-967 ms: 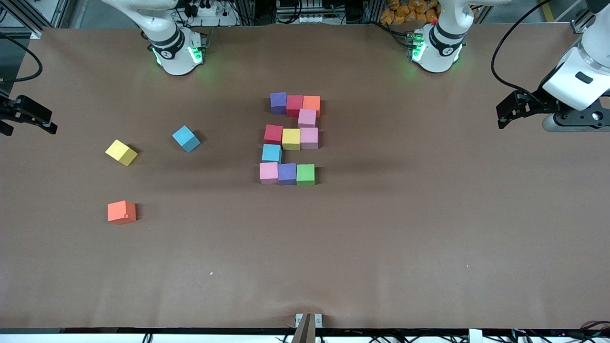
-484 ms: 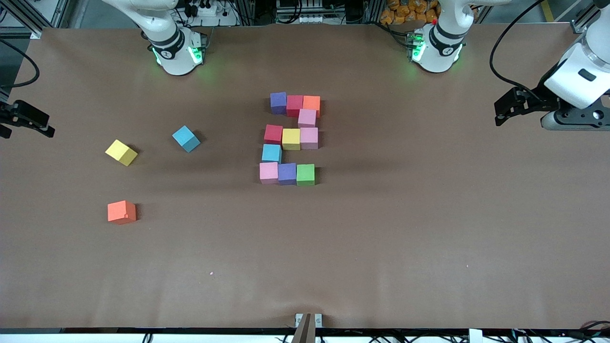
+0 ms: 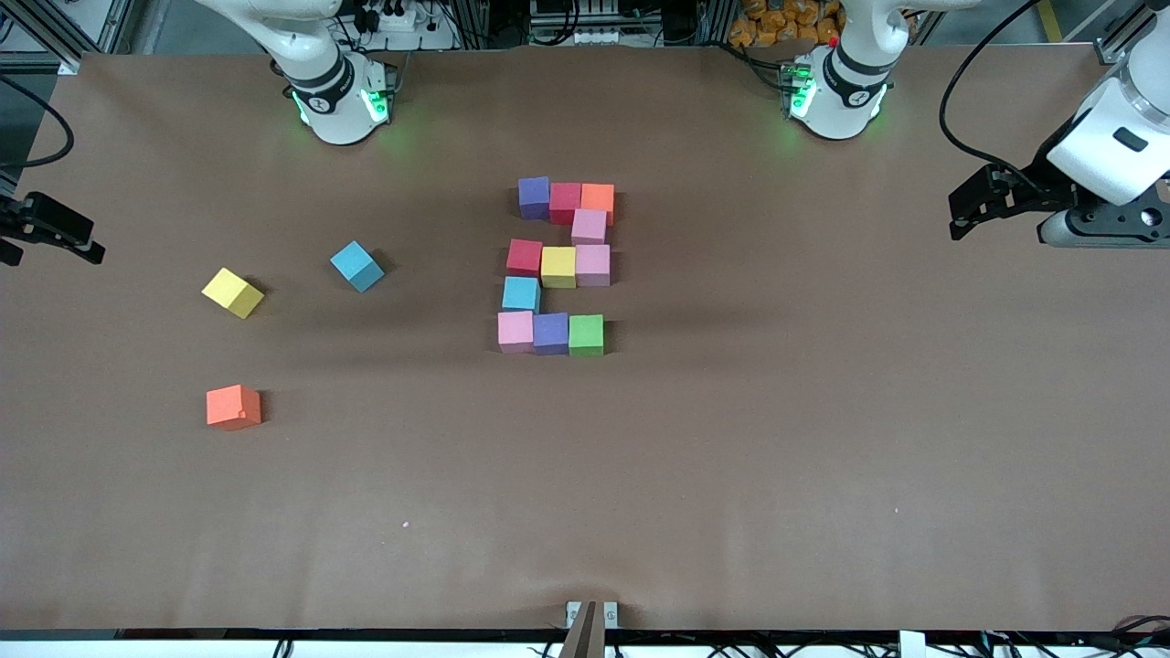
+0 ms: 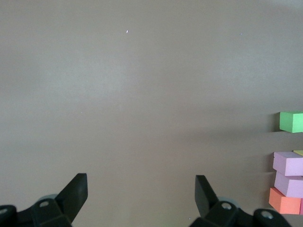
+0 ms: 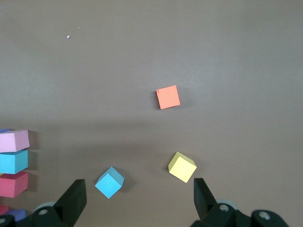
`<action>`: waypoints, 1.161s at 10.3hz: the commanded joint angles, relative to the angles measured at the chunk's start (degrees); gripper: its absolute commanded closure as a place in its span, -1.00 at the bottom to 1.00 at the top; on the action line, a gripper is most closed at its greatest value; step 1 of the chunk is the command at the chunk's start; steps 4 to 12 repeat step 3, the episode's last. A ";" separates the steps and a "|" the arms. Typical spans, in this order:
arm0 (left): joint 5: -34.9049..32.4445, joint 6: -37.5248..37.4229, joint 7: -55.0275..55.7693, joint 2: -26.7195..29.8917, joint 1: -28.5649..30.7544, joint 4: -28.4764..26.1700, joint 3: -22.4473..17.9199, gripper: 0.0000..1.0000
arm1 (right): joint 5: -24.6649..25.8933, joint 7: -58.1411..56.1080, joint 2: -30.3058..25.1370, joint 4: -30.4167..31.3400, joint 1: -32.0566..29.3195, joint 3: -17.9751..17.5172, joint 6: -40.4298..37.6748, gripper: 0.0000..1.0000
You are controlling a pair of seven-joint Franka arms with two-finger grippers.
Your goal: Form number 2 with 11 blocks
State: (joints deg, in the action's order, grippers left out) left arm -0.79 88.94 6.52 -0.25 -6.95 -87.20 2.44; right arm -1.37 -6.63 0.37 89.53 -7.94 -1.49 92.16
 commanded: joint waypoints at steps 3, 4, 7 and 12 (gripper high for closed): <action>1.32 -1.22 -1.25 -0.36 0.80 1.24 0.20 -1.00 | -1.44 -0.49 0.50 -1.02 -0.77 -0.53 -0.31 -1.00; 1.32 -1.22 -1.25 -0.36 0.80 1.24 0.20 -1.00 | -1.44 -0.49 0.50 -1.02 -0.77 -0.53 -0.31 -1.00; 1.32 -1.22 -1.25 -0.36 0.80 1.24 0.20 -1.00 | -1.44 -0.49 0.50 -1.02 -0.77 -0.53 -0.31 -1.00; 1.32 -1.22 -1.25 -0.36 0.80 1.24 0.20 -1.00 | -1.44 -0.49 0.50 -1.02 -0.77 -0.53 -0.31 -1.00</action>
